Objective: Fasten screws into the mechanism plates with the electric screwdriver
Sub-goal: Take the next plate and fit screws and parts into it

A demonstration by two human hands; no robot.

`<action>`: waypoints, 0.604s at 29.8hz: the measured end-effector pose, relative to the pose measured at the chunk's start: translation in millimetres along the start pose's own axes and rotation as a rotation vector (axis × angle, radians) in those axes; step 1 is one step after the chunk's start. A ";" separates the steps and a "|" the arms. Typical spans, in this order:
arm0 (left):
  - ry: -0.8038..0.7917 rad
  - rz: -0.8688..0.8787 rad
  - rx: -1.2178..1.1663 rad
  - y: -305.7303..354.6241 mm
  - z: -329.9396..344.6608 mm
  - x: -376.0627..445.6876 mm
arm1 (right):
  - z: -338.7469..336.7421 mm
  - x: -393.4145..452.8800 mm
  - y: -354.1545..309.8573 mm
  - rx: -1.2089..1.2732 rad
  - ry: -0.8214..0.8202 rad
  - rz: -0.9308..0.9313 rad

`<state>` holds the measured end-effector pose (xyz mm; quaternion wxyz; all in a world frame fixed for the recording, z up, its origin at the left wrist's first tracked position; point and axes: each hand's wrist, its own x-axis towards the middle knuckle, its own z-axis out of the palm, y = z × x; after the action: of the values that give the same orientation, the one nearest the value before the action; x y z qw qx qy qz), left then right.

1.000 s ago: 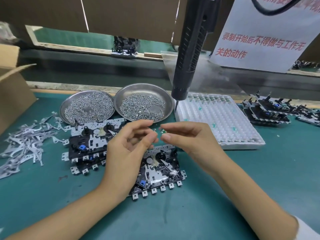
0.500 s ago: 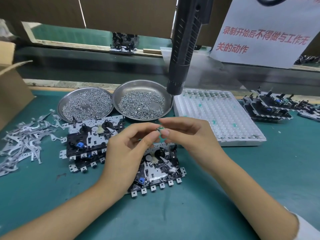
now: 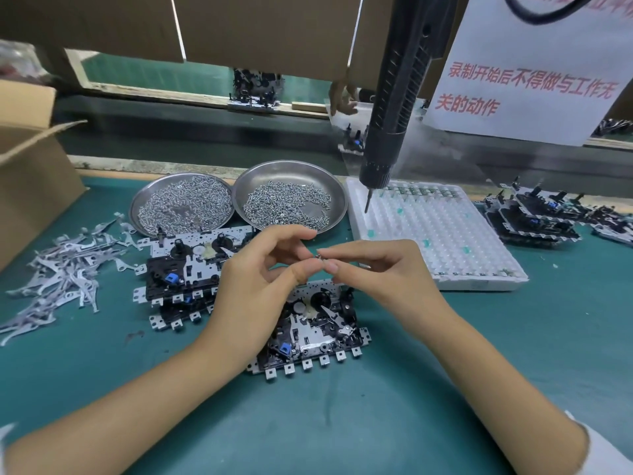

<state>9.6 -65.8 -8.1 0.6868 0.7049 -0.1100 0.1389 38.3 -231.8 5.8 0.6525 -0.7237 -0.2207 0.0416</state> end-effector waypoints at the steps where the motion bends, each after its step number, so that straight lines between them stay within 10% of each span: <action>1: -0.011 0.006 0.013 1.0 -1.2 0.0 | 0.1 -0.4 -0.8 0.004 -0.003 -0.008; 18: -0.026 0.011 0.152 -4.5 -31.9 -21.1 | 5.2 -29.6 15.7 -0.543 -0.093 -0.368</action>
<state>-10.0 -34.5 -19.1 0.6291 0.7560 -0.1121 0.1416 14.0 -238.8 -16.8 0.4215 -0.8166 -0.3804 -0.1041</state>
